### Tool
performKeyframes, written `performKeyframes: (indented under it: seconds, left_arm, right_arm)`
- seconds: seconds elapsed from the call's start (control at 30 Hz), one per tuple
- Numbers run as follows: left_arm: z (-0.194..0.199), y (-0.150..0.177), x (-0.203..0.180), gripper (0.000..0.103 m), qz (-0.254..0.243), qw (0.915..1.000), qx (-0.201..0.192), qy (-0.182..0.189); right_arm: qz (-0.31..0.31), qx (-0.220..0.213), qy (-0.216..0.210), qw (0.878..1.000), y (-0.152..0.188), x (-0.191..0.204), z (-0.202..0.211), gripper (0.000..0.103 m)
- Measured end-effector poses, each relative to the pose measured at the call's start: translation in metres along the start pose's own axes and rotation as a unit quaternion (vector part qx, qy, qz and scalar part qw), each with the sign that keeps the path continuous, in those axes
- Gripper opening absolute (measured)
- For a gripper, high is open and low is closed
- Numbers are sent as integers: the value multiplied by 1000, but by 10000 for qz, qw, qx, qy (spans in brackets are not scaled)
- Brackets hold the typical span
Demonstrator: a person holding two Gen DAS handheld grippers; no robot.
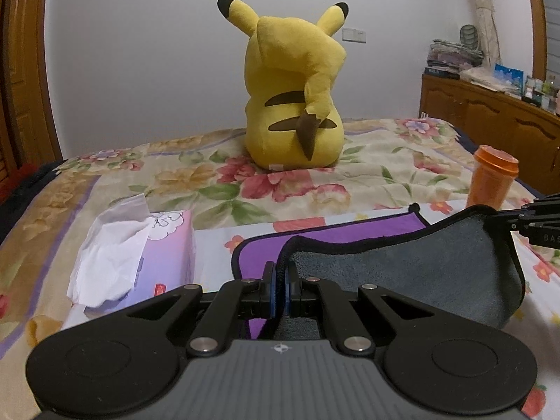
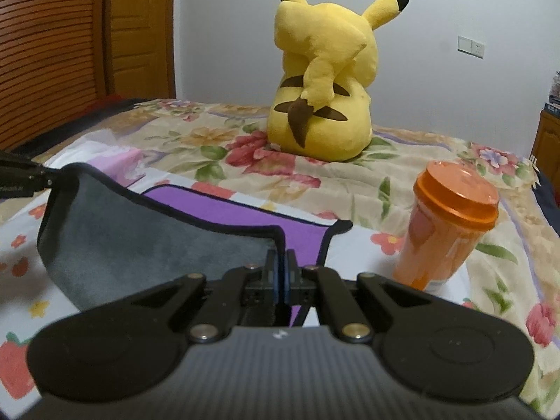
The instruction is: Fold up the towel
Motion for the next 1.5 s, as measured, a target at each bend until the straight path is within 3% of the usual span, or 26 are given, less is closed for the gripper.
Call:
performKeyframes:
  seconds: [0.63,1.2,1.33,1.5]
  left_arm:
    - [-52,-35,8,8,45,9996,-83,-266]
    - [-114,-22,13,8,-201,9977,361,-528]
    - [-116,-17,11,14,-283,9971,454,-541]
    - [-111,-14,9,30,-237,9970,504,-532]
  right_arm:
    - [-54,-98,159,9998,-26,-20,-45,4]
    - [-66,80,469,9988,-15,-28,-94,4]
    - [-174,175,502,9984,-8,-30,-98,8]
    - [-297,228,560,9977,-2,-33,-91,13]
Point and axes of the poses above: each gripper's, at about its wrist camera, not at the fingertips, and z roughly against the way its jaws point, x to its left, y to its underside, the point moved 5 cm from there along -z, roughly the way its jaws point, and after that the axes turned 2 degrees about x, right-handed, at the moved point
